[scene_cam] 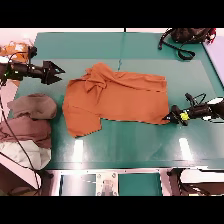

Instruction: Fold the shirts.

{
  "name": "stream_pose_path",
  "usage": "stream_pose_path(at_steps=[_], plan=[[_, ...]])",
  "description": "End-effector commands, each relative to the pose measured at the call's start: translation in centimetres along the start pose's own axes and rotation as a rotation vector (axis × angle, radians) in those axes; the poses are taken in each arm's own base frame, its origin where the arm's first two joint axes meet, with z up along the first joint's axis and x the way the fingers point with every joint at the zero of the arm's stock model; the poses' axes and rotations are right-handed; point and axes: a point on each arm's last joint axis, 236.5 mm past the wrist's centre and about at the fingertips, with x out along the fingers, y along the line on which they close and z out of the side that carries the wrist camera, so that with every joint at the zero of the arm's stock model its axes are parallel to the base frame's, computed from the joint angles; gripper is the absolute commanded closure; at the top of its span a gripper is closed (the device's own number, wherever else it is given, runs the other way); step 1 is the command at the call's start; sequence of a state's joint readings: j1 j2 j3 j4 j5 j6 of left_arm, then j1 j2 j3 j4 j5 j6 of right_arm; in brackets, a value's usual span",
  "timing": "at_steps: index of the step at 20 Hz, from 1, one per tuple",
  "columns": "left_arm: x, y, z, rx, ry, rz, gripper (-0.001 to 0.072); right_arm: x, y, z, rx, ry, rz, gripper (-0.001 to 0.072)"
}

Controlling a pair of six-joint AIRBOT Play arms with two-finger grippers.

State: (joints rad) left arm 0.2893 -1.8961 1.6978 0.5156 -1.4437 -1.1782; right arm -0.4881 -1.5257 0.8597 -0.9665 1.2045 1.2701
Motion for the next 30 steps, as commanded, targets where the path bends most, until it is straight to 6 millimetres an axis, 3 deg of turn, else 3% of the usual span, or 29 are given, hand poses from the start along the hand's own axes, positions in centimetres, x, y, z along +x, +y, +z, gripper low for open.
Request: stream_pose_path(at_steps=[1,3,5,7,10,13,17,21,23,26,29,30], plan=[[0.0,0.1,-0.4,-0.041,0.017,0.007,0.004,-3.4,0.8,4.5,-0.053,-0.14,-0.004,0.0698],[0.4,0.7,-1.7,-0.06,0.074,0.045,0.0065,-6.8,0.3,7.4,-0.044,-0.241,-0.003,0.0698],[1.5,2.8,-5.3,-0.06,0.231,0.195,0.0099,-8.8,-0.6,8.6,-0.022,-0.292,-0.003,0.0698],[2.5,4.6,-9.5,-0.081,0.404,0.342,0.0099,-9.0,-1.2,8.6,-0.018,-0.297,-0.007,0.0697],[4.5,3.5,-14.9,-0.131,0.574,0.355,0.01,-8.8,-1.2,8.5,-0.023,-0.295,-0.008,0.0698],[4.4,2.8,-19.0,-0.177,0.631,0.361,0.01,-8.8,-1.2,8.5,-0.042,-0.293,-0.01,0.0698],[4.2,4.7,-20.2,-0.289,0.45,0.453,0.01,-8.8,-1.2,8.5,-0.049,-0.295,-0.011,0.0698],[5.5,6.3,-20.6,-0.426,0.293,0.485,0.01,-8.9,-1.3,9.0,-0.049,-0.315,-0.017,0.0698],[7.3,7.0,-20.5,-0.447,0.237,0.515,0.01,-9.1,-1.4,9.4,-0.047,-0.334,-0.021,0.0697],[10.0,6.0,-20.6,-0.415,0.215,0.515,0.0101,-9.1,-1.2,9.6,-0.063,-0.344,-0.018,0.0698],[10.4,5.4,-21.5,-0.415,0.245,0.516,0.0102,-9.2,-1.0,9.9,-0.064,-0.358,-0.007,0.0698],[10.3,5.4,-21.7,-0.419,0.257,0.515,0.0137,-9.2,-0.8,10.0,-0.06,-0.361,0.003,0.0698]])
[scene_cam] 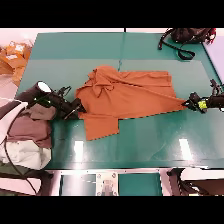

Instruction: Fold the shirts.

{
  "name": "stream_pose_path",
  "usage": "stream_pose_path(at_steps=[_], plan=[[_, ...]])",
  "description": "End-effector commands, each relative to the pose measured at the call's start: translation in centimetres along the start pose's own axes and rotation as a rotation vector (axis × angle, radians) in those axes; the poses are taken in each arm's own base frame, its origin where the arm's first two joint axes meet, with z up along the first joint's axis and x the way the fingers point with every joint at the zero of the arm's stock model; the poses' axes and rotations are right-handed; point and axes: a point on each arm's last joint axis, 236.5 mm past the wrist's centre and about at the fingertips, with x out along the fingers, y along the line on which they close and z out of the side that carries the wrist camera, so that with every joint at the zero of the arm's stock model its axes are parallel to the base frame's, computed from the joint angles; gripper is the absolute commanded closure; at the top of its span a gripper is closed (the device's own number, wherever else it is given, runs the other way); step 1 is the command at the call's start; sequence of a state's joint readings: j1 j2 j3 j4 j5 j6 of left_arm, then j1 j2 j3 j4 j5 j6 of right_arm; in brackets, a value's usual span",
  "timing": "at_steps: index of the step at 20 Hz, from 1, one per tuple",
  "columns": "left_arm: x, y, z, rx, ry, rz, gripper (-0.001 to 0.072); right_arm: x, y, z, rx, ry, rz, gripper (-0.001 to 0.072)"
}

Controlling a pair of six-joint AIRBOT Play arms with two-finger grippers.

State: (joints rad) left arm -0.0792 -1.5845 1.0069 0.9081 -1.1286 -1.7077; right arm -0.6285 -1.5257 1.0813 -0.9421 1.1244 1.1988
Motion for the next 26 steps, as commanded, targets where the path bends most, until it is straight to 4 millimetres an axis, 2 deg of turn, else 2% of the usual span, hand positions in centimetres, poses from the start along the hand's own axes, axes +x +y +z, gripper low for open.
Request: stream_pose_path(at_steps=[1,2,4,6,8,9,10,12,14,16,18,20,22,24,26], plan=[[0.7,0.2,-0.1,0.004,-0.009,0.025,0.0307,0.0,0.4,0.4,0.003,-0.017,0.017,0.0698],[0.7,0.2,-0.3,0.014,0.0,0.023,0.0455,0.0,0.4,0.4,0.004,-0.017,0.017,0.0698],[0.7,-0.2,-0.9,0.04,0.023,0.01,0.047,0.0,0.4,0.4,0.004,-0.016,0.018,0.0697],[0.2,-0.5,-1.2,0.095,0.027,0.006,0.0678,0.0,0.5,0.3,0.005,-0.01,0.02,0.0698],[-1.3,-1.5,-0.8,0.156,0.0,0.003,0.0679,-0.4,1.4,0.5,0.01,-0.016,0.052,0.0698],[-2.4,-2.4,-0.5,0.188,-0.021,0.002,0.0678,-1.0,2.9,0.9,0.018,-0.034,0.098,0.0698],[-3.8,-3.7,0.1,0.228,-0.056,-0.009,0.0678,-2.0,4.6,1.5,0.02,-0.059,0.152,0.0698],[-7.8,-7.4,0.7,0.335,-0.124,-0.049,0.0679,-5.3,9.2,2.7,-0.027,-0.126,0.252,0.0698],[-13.1,-11.9,0.8,0.449,-0.225,-0.099,0.0679,-10.6,15.1,3.8,-0.113,-0.23,0.37,0.0698],[-19.9,-17.0,-0.1,0.601,-0.375,-0.159,0.0679,-18.9,22.7,4.5,-0.184,-0.41,0.57,0.0698],[-27.8,-21.7,-2.7,0.757,-0.561,-0.213,0.0678,-27.3,28.6,3.5,-0.274,-0.585,0.702,0.0698],[-36.1,-25.4,-7.4,0.906,-0.768,-0.271,0.0678,-34.3,32.7,0.8,-0.369,-0.725,0.739,0.0698],[-43.9,-27.7,-14.2,1.041,-0.983,-0.334,0.0679,-40.4,35.4,-2.8,-0.464,-0.851,0.741,0.0698],[-49.3,-28.1,-20.4,1.12,-1.169,-0.399,0.0678,-45.1,36.9,-5.9,-0.53,-0.973,0.719,0.0698],[-52.3,-27.3,-25.5,1.175,-1.296,-0.424,0.0678,-48.9,38.4,-8.7,-0.58,-1.101,0.703,0.0698]])
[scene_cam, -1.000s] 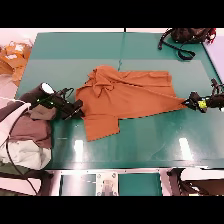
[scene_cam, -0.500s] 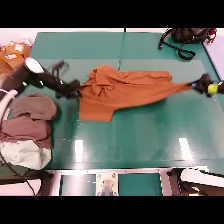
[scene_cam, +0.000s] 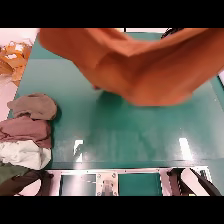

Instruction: Fold the shirts.

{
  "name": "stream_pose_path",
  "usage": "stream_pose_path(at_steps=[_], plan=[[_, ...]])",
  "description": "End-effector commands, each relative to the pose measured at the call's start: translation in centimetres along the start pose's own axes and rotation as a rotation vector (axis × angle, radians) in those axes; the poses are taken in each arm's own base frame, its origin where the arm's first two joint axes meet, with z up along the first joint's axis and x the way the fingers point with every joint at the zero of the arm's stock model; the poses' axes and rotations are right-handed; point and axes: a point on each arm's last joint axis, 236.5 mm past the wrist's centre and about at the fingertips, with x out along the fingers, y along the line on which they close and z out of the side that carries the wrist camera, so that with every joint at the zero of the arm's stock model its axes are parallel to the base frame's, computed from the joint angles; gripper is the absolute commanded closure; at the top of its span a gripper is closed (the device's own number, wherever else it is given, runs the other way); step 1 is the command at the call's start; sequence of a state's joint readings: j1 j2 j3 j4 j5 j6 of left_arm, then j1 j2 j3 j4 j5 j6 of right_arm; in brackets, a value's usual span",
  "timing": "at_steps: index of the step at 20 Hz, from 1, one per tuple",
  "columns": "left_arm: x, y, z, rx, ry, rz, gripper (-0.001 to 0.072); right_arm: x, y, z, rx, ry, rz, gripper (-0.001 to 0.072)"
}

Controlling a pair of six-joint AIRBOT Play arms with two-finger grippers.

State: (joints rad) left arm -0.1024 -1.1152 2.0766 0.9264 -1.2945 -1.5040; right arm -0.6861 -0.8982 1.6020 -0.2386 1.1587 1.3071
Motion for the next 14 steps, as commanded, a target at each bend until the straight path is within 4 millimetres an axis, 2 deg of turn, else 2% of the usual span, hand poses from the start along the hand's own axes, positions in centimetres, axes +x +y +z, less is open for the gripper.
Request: stream_pose_path(at_steps=[1,2,3,4,6,8,10,12,14], plan=[[-9.6,-6.7,4.9,0.18,-0.256,0.002,0.0678,-3.8,8.7,3.4,-0.162,-0.165,0.025,0.0698],[-10.9,-7.1,5.0,0.208,-0.28,0.022,0.0678,-4.2,9.2,3.4,-0.202,-0.174,-0.001,0.0697],[-11.7,-7.2,5.1,0.222,-0.293,0.043,0.0678,-4.4,8.9,3.4,-0.223,-0.174,-0.035,0.0697],[-11.7,-6.7,5.1,0.227,-0.291,0.063,0.0678,-4.4,7.9,3.3,-0.218,-0.167,-0.077,0.0697],[-10.0,-4.8,4.5,0.221,-0.252,0.092,0.0678,-4.4,4.9,3.1,-0.216,-0.143,-0.176,0.0698],[-6.2,-1.7,2.3,0.156,-0.164,0.104,0.0678,-3.7,0.8,2.2,-0.165,-0.102,-0.238,0.0698],[-1.1,2.4,-1.0,0.068,-0.043,0.118,0.0678,-2.0,-4.1,-0.1,-0.082,-0.024,-0.255,0.0698],[4.8,6.6,-5.0,-0.028,0.067,0.109,0.0678,0.4,-10.5,-4.4,0.003,0.095,-0.296,0.0698],[10.7,10.6,-9.4,-0.099,0.165,0.091,0.0678,3.0,-17.6,-10.4,0.089,0.224,-0.363,0.0697]])
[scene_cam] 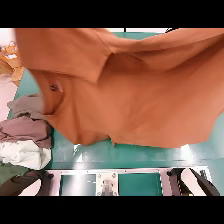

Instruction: Fold the shirts.

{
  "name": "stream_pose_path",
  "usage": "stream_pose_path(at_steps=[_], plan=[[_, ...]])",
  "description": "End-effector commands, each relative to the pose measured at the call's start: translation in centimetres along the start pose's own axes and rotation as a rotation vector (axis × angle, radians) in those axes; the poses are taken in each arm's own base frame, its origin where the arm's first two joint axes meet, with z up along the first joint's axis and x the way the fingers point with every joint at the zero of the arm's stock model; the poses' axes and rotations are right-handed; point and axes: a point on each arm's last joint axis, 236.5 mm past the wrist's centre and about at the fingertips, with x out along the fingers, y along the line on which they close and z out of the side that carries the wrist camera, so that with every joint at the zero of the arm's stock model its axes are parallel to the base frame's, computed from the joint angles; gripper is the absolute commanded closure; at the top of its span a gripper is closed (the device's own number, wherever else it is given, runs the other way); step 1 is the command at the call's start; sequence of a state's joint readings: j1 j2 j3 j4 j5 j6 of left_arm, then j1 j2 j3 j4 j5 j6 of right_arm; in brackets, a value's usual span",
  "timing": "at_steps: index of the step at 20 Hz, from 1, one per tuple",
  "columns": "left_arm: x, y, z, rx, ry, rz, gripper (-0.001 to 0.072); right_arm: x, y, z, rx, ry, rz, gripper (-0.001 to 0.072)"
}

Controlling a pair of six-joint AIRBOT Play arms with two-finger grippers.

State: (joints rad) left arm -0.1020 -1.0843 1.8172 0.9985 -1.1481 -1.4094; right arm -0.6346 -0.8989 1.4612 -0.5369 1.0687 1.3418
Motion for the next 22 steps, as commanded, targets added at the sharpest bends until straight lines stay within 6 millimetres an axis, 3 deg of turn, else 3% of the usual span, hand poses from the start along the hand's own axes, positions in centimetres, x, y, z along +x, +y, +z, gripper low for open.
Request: stream_pose_path(at_steps=[1,3,5,7,9,13,17,22], plan=[[10.5,6.0,-7.1,-0.137,0.162,-0.009,0.0678,7.2,-9.4,-9.1,0.075,0.219,-0.107,0.0698],[16.3,10.2,-11.5,-0.217,0.24,0.023,0.0678,11.6,-14.8,-15.0,0.151,0.329,-0.155,0.0697],[20.9,13.5,-15.4,-0.28,0.28,0.049,0.0678,15.2,-19.9,-19.9,0.243,0.414,-0.213,0.0697],[24.0,16.0,-18.2,-0.338,0.283,0.078,0.0678,17.5,-23.7,-23.1,0.304,0.464,-0.252,0.0698],[25.9,18.0,-19.9,-0.363,0.273,0.113,0.0678,19.6,-26.6,-25.0,0.335,0.5,-0.271,0.0698],[27.5,20.6,-20.0,-0.366,0.202,0.17,0.0678,23.1,-29.4,-24.8,0.333,0.491,-0.267,0.0697],[27.8,22.0,-18.8,-0.356,0.13,0.209,0.0678,25.2,-29.9,-22.5,0.304,0.444,-0.242,0.0697],[27.8,22.3,-18.3,-0.347,0.108,0.218,0.0678,26.4,-29.4,-20.7,0.273,0.391,-0.233,0.0697]])
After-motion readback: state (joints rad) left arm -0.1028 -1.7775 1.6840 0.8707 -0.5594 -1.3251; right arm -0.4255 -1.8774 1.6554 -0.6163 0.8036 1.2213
